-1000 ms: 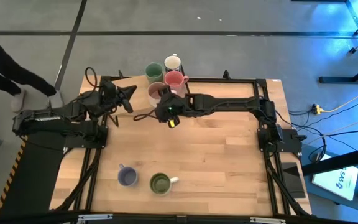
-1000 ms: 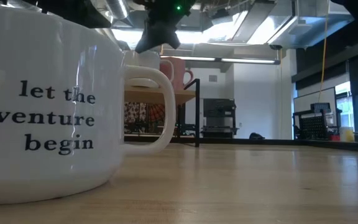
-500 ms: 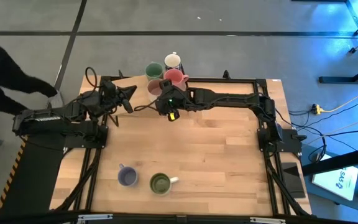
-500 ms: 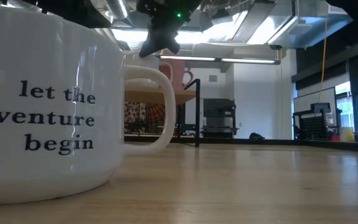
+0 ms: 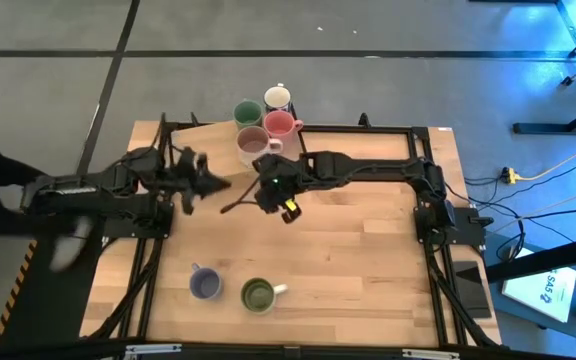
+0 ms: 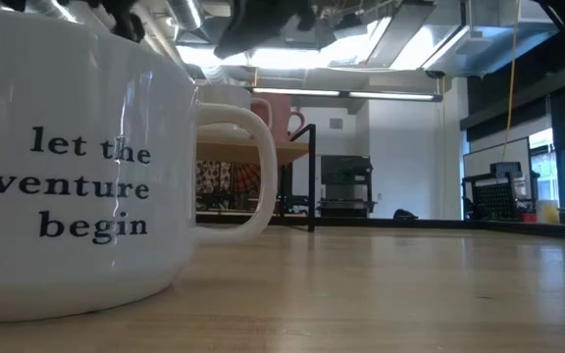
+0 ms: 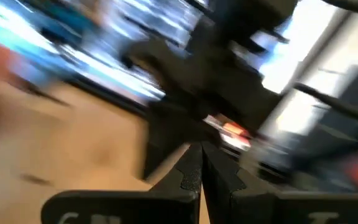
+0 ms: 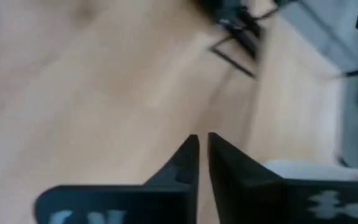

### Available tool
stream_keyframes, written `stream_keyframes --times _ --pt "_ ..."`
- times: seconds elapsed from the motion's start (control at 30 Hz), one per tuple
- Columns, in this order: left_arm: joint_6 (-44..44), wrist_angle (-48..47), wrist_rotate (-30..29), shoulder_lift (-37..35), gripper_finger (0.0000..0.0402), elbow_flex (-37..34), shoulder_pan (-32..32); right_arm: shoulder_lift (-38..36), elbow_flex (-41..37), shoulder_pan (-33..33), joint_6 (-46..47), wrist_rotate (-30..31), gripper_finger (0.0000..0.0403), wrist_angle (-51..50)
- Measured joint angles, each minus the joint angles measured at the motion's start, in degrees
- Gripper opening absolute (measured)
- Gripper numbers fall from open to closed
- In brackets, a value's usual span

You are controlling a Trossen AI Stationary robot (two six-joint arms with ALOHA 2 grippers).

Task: Place coffee mugs
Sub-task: Put the light purple mug on the shelf

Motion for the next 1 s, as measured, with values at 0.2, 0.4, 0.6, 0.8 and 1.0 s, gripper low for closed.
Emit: stream_keyframes --times 0.2,0.4,0.6,0.8,1.0 --pt "-14.2 0.6 8.9 0.6 0.0000 0.0 -10.1 0.0 0.3 2.2 1.2 -0.2 0.0102 -8.7" --pt "-22.5 -2.7 4.0 0.6 0.0000 0.0 -23.6 0.0 0.3 3.6 3.2 -0.3 0.0155 -15.5" --pt "-34.6 -12.3 -0.2 2.2 0.0000 0.0 -36.9 -0.1 0.3 4.0 4.1 0.3 0.0155 -22.2" --pt "-42.4 -17.8 -3.4 7.9 0.0000 0.0 -48.8 -0.2 -1.3 3.9 6.1 0.6 0.0148 -22.3" --pt "-42.4 -18.2 -6.6 14.9 0.0025 0.0 -54.3 -0.3 -5.5 3.9 7.4 0.7 0.0147 -18.8"
